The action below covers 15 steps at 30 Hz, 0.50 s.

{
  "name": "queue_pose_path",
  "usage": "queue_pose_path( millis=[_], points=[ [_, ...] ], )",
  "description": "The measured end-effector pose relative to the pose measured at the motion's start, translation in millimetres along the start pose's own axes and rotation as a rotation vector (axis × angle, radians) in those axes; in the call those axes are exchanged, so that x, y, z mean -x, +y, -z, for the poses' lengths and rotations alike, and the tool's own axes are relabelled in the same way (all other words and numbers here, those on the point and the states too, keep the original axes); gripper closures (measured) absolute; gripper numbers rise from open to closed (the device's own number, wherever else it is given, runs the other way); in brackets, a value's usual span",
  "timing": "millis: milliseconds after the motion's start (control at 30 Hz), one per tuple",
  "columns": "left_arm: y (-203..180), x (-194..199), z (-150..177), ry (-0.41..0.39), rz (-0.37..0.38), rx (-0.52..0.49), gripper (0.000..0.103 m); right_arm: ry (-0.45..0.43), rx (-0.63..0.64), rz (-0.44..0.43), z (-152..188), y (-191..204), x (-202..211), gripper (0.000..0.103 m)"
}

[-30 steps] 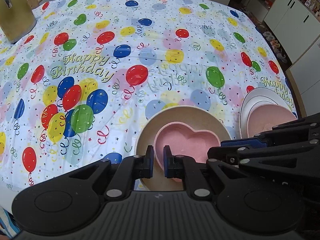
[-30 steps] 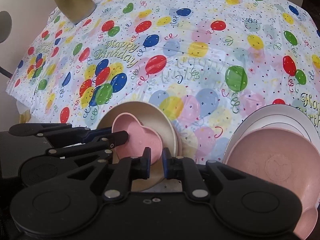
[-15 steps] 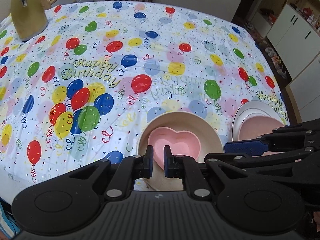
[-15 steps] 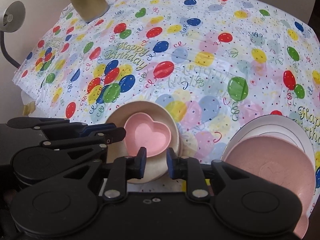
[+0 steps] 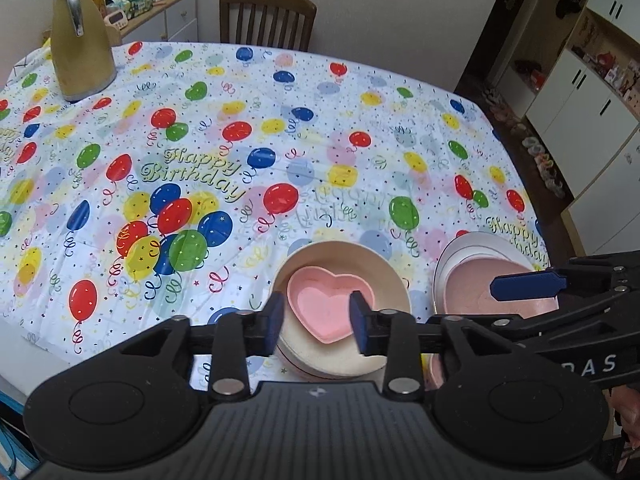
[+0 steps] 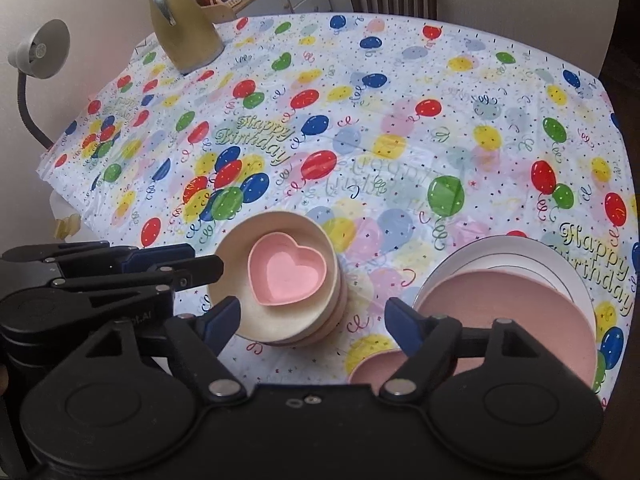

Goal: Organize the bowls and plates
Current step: 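Lower the heart dish into the cream bowl and open both grippers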

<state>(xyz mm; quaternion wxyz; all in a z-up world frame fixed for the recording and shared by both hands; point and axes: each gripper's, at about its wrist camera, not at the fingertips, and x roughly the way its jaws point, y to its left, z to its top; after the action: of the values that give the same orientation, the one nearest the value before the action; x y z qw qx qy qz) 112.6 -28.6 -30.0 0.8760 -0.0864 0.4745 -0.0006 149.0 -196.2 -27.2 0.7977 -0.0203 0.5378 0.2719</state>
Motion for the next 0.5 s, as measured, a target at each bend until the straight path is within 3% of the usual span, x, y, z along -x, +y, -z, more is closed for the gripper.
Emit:
queue_pose_path(
  millis=[100,500],
  points=[
    [0,8,3,-0.028,-0.005,0.008,0.042,-0.019,-0.007,0.000,4,-1,10,0.022],
    [1,17,10,-0.073,0.033,-0.007,0.022,-0.090,-0.041,0.018,17,-4,29,0.008]
  ],
)
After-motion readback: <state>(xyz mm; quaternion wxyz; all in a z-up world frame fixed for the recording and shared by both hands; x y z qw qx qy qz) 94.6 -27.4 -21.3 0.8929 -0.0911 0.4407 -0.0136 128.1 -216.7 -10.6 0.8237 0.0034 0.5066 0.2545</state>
